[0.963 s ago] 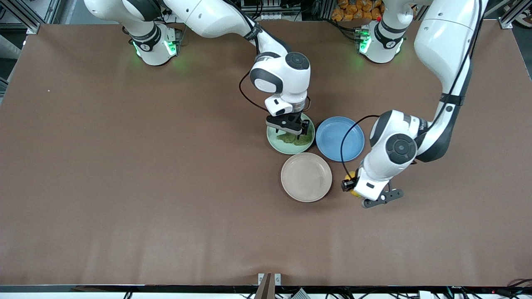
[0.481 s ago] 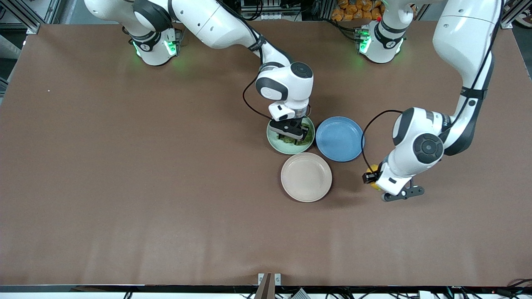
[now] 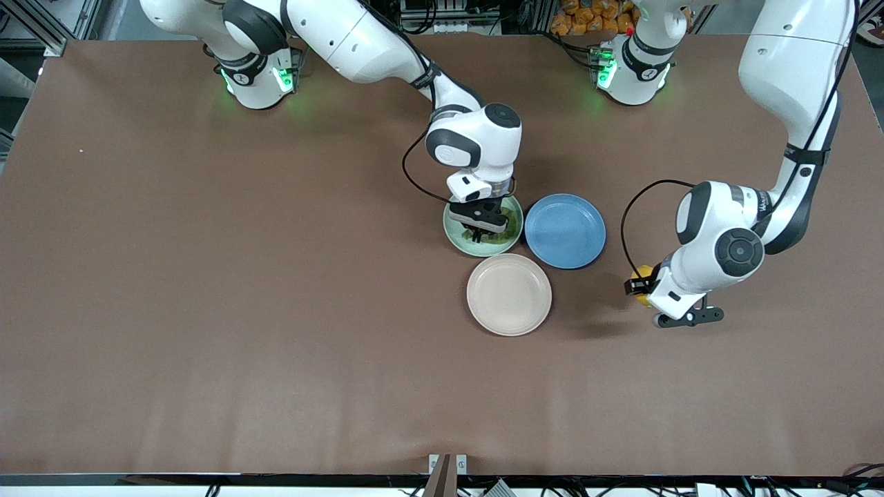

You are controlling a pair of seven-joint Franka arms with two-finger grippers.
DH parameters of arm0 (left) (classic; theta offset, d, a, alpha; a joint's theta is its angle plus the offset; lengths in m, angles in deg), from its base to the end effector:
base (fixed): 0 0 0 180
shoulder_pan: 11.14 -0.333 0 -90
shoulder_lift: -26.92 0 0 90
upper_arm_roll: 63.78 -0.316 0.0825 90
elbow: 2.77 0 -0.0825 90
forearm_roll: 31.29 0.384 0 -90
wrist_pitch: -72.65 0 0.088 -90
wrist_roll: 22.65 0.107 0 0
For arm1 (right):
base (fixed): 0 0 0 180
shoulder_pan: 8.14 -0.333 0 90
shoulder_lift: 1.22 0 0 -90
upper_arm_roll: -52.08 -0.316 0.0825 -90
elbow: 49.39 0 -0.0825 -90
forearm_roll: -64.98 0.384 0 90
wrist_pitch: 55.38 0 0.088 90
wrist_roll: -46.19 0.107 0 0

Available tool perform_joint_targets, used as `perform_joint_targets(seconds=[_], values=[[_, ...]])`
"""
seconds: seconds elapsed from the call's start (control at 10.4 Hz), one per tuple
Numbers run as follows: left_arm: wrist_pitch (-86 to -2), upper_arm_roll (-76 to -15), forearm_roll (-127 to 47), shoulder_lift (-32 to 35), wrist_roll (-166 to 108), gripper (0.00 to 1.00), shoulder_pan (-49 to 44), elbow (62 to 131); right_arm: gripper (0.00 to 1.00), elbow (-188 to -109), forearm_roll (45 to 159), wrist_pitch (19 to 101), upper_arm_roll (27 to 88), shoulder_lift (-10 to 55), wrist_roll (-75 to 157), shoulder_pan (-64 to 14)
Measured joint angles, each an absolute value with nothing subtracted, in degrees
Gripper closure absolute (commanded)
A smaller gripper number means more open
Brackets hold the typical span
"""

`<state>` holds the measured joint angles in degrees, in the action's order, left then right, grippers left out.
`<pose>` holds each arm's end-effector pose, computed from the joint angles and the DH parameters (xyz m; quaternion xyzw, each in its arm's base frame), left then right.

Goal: Pick lemon and lettuce from plates
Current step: 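Carry the lemon off the plate while the right gripper lifts the lettuce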

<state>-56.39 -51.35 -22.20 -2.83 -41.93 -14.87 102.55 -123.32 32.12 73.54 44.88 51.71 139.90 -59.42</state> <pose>0.6300 -0.0837 0.2439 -0.9977 -0.0509 0.0420 0.0158 0.4265 0.6213 0.1952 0.9721 -0.1534 0.1764 0.0196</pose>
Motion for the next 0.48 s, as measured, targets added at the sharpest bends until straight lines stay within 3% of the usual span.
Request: perform_joint_targets(seconds=[0.48], values=[[-56.4, -51.3, -21.9, -1.1, -40.4, 1.0, -16.3, 103.3, 1.0, -120.3, 34.9, 67.3, 44.8, 48.6, 130.7, -58.0]])
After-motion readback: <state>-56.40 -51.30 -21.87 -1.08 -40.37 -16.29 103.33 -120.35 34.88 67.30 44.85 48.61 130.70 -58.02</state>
